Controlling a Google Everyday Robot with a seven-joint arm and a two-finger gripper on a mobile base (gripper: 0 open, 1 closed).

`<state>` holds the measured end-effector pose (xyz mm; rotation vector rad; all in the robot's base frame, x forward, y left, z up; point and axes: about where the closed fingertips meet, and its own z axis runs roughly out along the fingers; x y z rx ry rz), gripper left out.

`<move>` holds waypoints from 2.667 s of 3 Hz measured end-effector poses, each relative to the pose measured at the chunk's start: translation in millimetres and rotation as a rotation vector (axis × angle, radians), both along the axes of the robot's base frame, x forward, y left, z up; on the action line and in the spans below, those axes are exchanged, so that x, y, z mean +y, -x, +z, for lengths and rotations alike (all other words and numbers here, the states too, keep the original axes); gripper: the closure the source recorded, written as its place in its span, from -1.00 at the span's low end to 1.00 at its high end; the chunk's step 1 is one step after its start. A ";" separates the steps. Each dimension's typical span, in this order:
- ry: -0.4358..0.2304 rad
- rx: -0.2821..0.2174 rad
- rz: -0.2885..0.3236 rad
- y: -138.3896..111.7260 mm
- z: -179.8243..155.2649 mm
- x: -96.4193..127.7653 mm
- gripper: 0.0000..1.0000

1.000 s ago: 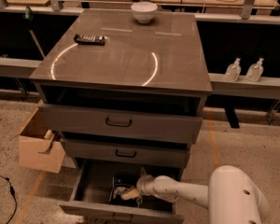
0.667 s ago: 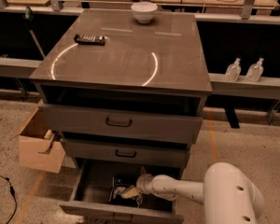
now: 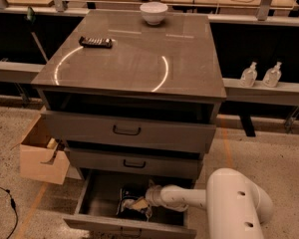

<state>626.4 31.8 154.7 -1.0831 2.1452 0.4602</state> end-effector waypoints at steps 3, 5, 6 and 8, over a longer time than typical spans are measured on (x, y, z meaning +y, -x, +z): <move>0.021 0.012 0.007 8.9 1.8 -1.7 0.67; 0.023 -0.107 -0.016 11.6 78.3 -16.5 1.00; 0.028 -0.070 0.038 15.0 93.2 -19.9 1.00; 0.019 0.061 0.172 48.3 105.8 -27.2 1.00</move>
Offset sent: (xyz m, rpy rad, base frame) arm -0.0130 -0.0036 -0.0097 -0.0454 0.0463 0.0296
